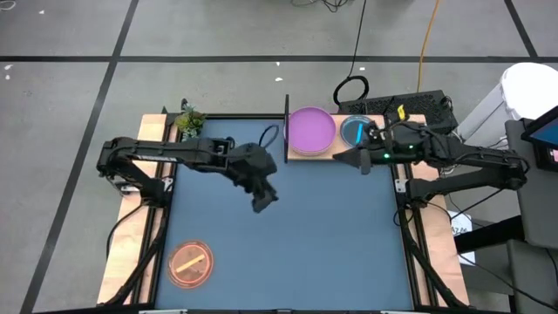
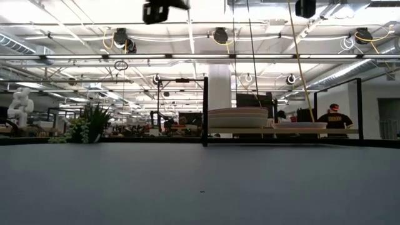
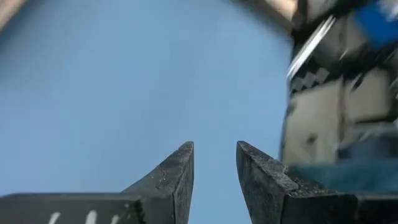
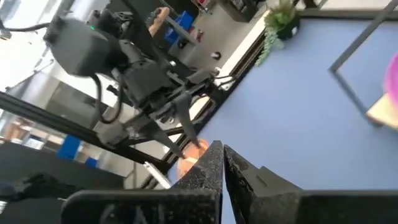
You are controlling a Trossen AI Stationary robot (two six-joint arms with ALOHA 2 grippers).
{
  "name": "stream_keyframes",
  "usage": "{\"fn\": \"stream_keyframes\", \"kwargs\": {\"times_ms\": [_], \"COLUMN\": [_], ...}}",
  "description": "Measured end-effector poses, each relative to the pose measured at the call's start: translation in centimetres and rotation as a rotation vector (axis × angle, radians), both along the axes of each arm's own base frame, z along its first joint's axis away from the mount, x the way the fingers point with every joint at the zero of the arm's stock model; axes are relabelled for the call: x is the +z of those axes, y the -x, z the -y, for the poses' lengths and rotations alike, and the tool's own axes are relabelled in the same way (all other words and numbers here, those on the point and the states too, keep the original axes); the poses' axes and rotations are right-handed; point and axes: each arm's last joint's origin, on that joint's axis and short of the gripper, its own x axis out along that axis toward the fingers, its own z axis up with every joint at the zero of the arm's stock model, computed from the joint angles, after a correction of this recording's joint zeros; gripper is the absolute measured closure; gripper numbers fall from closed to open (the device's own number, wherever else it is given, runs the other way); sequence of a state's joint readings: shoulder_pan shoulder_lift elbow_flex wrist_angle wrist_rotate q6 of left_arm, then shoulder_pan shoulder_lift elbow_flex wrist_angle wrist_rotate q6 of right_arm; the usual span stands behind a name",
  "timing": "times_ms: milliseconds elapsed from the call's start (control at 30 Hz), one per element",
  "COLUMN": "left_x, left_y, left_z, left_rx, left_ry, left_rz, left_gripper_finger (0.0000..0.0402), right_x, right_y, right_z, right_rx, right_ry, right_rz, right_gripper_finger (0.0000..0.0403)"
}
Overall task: Place and stack plates onto a shelf
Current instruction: Stack the light orange plate on top of the blue plate on the shelf
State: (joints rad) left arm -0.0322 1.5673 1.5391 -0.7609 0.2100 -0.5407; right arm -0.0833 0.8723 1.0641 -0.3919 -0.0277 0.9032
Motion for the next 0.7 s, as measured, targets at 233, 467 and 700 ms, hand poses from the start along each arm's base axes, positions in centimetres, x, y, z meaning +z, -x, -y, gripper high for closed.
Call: {"fn": "stream_keyframes", "kwargs": {"times_ms": [233,467,700], "left_x": [-1.9,-4.9,-7.2], "left_y": [3.2,9.5,15.2], "left_z": [1.8,2.7,2.9], "left_rx": [-0.110,-0.026,0.097], "left_ry": [-0.052,0.010,0.088], "left_rz": [-0.125,-0.164,-0.200], "left_gripper_finger": [0.0277,0.0277,0.0277], "right_x": [-0.5,-1.6,-3.3], "right_y": [-2.5,-5.5,-8.0], "right_z": [-1.9,-5.3,-7.5], "right_rx": [0.032,0.010,0.014], "right_ry": [-0.100,-0.070,-0.105], "right_rz": [0.014,0.042,0.027], "right_gripper_finger": [0.0403,0.0403,0.0403]}}
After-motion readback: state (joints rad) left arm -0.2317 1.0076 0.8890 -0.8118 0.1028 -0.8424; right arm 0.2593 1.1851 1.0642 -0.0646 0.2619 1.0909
